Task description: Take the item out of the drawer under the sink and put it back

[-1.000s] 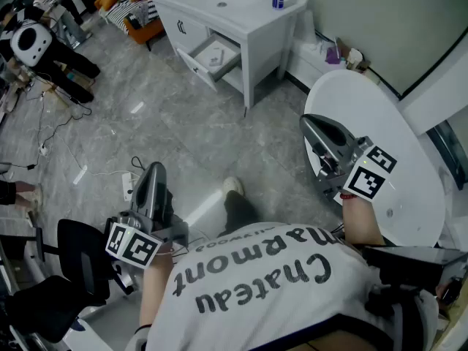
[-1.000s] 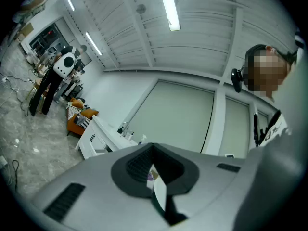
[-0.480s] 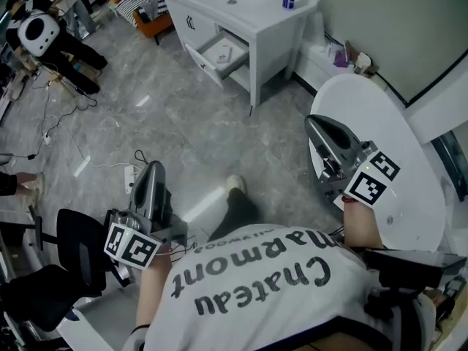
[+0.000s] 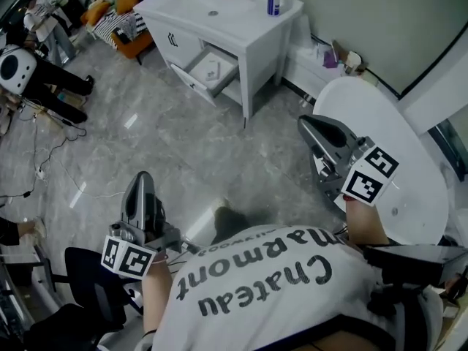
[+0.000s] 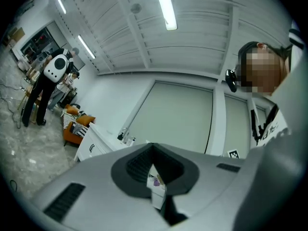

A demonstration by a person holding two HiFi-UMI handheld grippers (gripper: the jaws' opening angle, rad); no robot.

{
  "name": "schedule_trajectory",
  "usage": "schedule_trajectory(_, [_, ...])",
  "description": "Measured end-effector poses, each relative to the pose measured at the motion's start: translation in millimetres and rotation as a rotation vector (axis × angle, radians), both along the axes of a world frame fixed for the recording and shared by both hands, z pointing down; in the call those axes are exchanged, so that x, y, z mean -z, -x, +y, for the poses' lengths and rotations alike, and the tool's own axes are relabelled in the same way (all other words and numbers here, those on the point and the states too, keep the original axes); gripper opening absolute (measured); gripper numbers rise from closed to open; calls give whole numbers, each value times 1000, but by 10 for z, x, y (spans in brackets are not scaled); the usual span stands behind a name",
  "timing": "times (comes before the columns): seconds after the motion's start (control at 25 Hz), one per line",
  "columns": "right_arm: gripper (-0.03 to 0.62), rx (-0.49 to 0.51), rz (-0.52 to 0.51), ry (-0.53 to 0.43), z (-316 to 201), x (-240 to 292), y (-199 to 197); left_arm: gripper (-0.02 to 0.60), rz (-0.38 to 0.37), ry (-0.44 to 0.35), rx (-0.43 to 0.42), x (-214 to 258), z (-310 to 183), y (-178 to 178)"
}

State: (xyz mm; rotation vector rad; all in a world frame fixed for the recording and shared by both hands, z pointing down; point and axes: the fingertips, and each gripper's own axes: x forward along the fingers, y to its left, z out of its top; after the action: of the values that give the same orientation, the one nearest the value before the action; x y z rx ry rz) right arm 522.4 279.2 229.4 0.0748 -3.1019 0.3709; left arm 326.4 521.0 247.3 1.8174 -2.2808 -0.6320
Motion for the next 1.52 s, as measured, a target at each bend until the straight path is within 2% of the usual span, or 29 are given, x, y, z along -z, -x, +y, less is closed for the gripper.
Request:
schedule_trajectory(0.12, [9, 5, -25, 16, -78, 115, 418, 8, -25, 25, -57, 44, -218, 294])
schedule_trajectory(0.32, [11, -22, -24, -23, -159, 211, 1114, 8, -54, 79, -116, 71, -451, 881])
schedule_trajectory(0.76, [11, -122, -15, 44, -425, 104, 2110, 8, -50, 89, -185, 58, -751, 2015])
schedule_trajectory(1.08, [11, -122, 2, 43, -493, 38, 2453, 9, -58, 87, -186, 25, -844, 2332])
schedule_trajectory(1.28, [11, -92, -24, 79, -524, 66, 2768, 9, -69, 83, -143, 14, -809, 2569])
schedule_trajectory(1.52, [11, -50, -14, 46, -499, 103, 3009, 8, -50, 77, -104, -15, -772, 2775])
